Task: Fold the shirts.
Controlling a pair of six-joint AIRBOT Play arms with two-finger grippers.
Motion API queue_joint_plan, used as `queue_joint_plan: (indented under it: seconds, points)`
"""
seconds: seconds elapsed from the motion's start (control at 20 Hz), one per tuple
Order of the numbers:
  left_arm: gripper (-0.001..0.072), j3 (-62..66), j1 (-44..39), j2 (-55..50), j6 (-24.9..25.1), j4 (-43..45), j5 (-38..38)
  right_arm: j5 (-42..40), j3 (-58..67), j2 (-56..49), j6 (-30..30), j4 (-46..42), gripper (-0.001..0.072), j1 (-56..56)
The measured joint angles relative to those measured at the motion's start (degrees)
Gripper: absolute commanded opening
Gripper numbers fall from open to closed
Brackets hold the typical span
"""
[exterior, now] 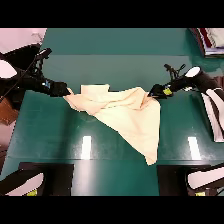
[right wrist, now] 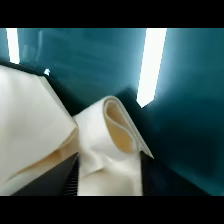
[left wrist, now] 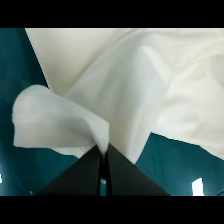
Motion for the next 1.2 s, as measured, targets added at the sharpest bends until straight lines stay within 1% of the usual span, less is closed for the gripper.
queue_joint_plan:
  seconds: [0.05,0.1,0.3,0.4,0.5,0.65,0.9,1.05,1.2]
  points:
    - [0.0026,0.0,0.0,0.0,0.0,0.0,0.2,-0.8,0.0,-0.2,-0.1,0.1,0.0085,0.5]
    - [0.0025,0.0,0.0,0.0,0.0,0.0,0.2,-1.6,-0.1,-0.3,-0.2,0.1,0.0015,0.8]
    - [0.0024,0.0,0.0,1.1,0.0,0.1,1.3,-4.5,-0.1,1.4,-0.6,0.3,0.0013,1.3]
    - [0.0024,1.0,0.0,3.3,-0.1,0.9,2.8,-5.5,-0.1,5.1,-0.9,0.1,0.0013,0.3]
    - [0.0024,3.9,0.0,6.7,-0.7,2.4,4.0,-6.1,0.7,11.0,-1.7,0.2,0.0013,-1.4]
    - [0.0024,11.6,0.0,12.8,-1.4,4.3,5.3,-4.1,5.1,21.5,-2.6,0.1,0.0013,-4.7]
    - [0.0024,27.3,0.0,21.4,-2.6,5.4,6.3,0.4,16.5,39.0,-3.1,0.2,0.0011,-9.5]
    - [0.0024,35.9,0.0,24.8,-3.6,5.7,6.6,2.6,23.1,46.4,-2.6,0.2,0.001,-13.4]
    - [0.0024,43.0,0.0,26.3,-4.5,5.7,6.8,6.1,29.3,50.1,-1.1,0.2,0.001,-19.5]
